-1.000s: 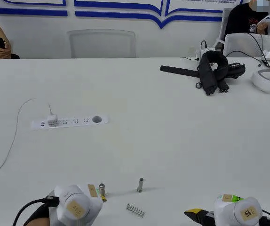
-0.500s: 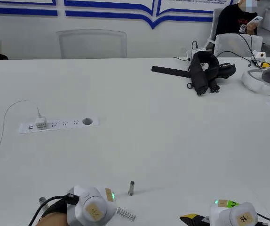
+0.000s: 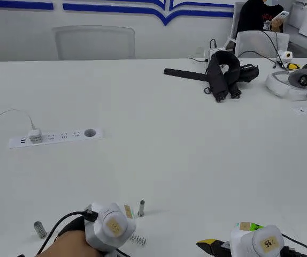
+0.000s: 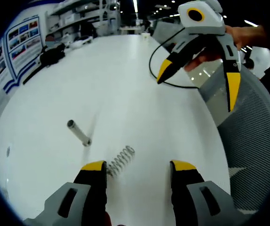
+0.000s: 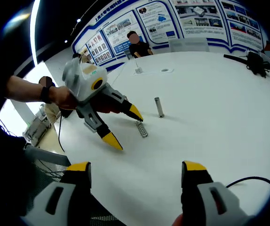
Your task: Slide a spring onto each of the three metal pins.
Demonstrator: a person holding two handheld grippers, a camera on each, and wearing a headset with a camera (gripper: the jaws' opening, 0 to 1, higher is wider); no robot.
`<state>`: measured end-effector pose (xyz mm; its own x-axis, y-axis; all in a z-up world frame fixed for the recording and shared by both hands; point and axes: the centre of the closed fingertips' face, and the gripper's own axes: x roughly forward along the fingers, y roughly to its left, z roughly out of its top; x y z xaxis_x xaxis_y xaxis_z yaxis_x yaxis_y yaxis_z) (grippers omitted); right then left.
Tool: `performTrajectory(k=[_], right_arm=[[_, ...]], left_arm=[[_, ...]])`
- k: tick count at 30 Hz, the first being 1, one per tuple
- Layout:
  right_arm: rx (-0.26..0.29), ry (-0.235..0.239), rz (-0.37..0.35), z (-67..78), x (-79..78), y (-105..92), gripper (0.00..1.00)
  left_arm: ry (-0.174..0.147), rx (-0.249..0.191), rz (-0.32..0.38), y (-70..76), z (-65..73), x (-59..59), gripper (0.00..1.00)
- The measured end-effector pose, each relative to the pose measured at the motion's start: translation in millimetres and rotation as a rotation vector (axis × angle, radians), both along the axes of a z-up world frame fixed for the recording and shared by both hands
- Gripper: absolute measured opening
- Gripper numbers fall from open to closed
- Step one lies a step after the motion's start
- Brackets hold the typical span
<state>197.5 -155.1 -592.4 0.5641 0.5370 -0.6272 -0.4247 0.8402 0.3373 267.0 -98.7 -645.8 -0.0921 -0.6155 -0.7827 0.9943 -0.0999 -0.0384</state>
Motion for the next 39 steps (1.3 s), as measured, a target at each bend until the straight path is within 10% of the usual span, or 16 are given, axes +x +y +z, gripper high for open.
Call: performTrajectory(k=[11,14,21,39], right_arm=[[0.000,0.010,-0.006,-2.8,-0.8,-2.8,0.79],[0.003,0.009,-0.001,-1.9,-0.8,-0.6,0.79],[0.003,0.008,0.004,-0.5,-1.6,1.2,0.79],[0.004,0.005,0.029,3.4,1.7,11.0,0.79]], left_arm=[[0.005,0.000,0.049,6.6,-4.0,4.6,0.41],[-0.048,0.007,0.044,6.3,-6.0,11.6,0.31],[-0.056,0.014,0.083,3.7,-10.9,16.9,0.20],[0.038,-0.013,0.240,27.7,-9.7,0.9,0.11]])
